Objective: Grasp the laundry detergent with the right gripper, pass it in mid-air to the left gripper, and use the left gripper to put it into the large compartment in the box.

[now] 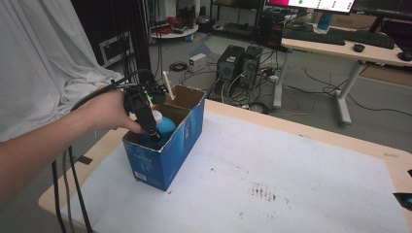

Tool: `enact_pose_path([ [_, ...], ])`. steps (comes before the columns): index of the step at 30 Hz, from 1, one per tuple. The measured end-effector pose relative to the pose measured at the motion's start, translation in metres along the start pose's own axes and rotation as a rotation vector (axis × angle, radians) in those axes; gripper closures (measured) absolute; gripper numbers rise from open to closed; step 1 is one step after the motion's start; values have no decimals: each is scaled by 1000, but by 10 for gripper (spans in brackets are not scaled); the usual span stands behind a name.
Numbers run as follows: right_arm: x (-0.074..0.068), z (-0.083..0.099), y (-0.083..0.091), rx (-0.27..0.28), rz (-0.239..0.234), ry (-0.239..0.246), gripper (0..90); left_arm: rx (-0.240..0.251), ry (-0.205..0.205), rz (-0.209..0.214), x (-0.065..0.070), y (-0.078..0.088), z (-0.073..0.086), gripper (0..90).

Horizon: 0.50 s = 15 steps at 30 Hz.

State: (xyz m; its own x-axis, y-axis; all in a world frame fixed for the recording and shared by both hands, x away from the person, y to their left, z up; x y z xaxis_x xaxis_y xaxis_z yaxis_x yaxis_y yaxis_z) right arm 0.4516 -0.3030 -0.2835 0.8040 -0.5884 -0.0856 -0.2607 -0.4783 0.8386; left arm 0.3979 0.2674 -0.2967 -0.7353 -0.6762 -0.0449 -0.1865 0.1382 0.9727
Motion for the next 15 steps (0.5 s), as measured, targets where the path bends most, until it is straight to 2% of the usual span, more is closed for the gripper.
enact_pose_path([
  [15,0,0,-1,-1,-3,-3,137,10,-31,-4,1,-2,0,379],
])
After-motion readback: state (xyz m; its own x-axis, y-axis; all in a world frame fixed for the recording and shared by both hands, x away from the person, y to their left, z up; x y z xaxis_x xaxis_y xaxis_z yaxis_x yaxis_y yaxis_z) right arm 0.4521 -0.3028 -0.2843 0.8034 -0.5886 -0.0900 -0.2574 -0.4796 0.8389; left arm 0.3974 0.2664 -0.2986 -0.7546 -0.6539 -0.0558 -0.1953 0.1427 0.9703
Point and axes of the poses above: each handheld gripper's, and its own axes: y roughly backward along the jaws, z roughly out of its underside, x roughly to its right, the point moved 2 cm from there along -y, roughly forward along the jaws, and after that the axes turned 8 degrees about -y, right-handed, at the moved point
